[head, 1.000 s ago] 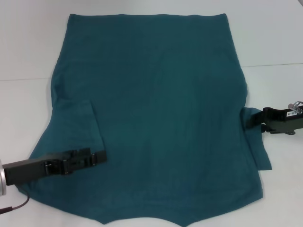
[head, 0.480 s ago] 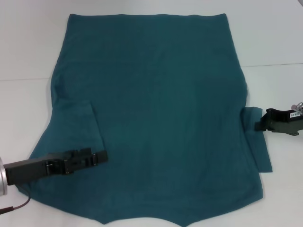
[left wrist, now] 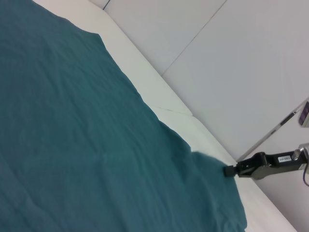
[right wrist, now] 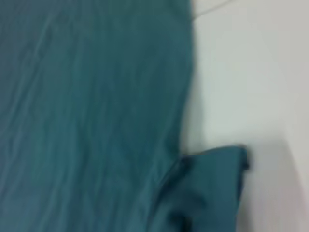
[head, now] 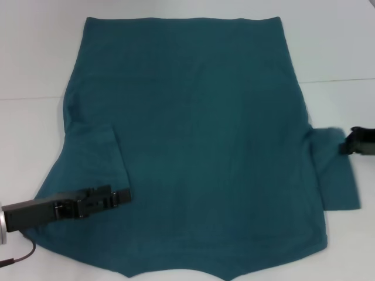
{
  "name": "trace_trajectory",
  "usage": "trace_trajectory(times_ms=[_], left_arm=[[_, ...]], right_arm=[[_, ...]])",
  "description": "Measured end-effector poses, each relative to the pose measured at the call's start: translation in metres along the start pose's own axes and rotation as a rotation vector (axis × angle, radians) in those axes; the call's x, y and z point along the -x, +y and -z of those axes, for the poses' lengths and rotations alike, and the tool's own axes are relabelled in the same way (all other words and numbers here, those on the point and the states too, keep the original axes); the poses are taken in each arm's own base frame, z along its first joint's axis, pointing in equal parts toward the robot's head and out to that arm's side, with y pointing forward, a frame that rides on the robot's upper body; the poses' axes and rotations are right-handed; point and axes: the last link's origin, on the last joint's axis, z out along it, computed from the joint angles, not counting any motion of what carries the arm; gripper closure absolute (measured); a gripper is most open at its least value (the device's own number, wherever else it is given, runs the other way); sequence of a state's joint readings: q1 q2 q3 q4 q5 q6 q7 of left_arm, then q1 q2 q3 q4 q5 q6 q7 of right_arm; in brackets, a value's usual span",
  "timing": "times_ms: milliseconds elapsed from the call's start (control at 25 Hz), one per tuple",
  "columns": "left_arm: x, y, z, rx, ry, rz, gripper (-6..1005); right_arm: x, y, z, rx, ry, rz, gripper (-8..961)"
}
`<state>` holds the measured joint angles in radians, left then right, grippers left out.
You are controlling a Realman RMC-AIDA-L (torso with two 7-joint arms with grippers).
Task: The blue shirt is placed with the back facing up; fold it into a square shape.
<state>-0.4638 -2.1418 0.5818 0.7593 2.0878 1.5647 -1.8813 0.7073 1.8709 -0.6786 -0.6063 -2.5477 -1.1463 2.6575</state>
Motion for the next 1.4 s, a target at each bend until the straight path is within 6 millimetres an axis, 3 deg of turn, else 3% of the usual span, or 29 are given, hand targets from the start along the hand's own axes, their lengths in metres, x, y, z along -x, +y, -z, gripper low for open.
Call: trace_trajectory(times_ms=[160, 360, 600, 880, 1400], left_arm=[[0.0, 0.0, 0.001, -0.001, 0.0, 0.002, 175], [0.001, -0.001, 0.001, -0.004, 0.001, 0.003, 176], [0.003, -0.002, 0.0, -0.007, 0.002, 0.013, 176], [0.003, -0.002, 0.0, -0.012, 0.004, 0.014, 175], [0.003, -0.002, -0.001, -0.012, 0.005, 0.022, 175]], right_arm=[[0.011, -0.006, 0.013, -0.035, -0.018, 0.014, 934], [0.029, 0.001, 0.025, -0.036, -0.026, 0.051, 934], [0.042, 0.027, 0.031, -0.02, 0.041, 0.13, 933], [0.034, 0.063, 0.014, -0.064, 0.17, 0.279, 933], [0.047, 0.057, 0.028, -0.14, 0.145, 0.317, 934]])
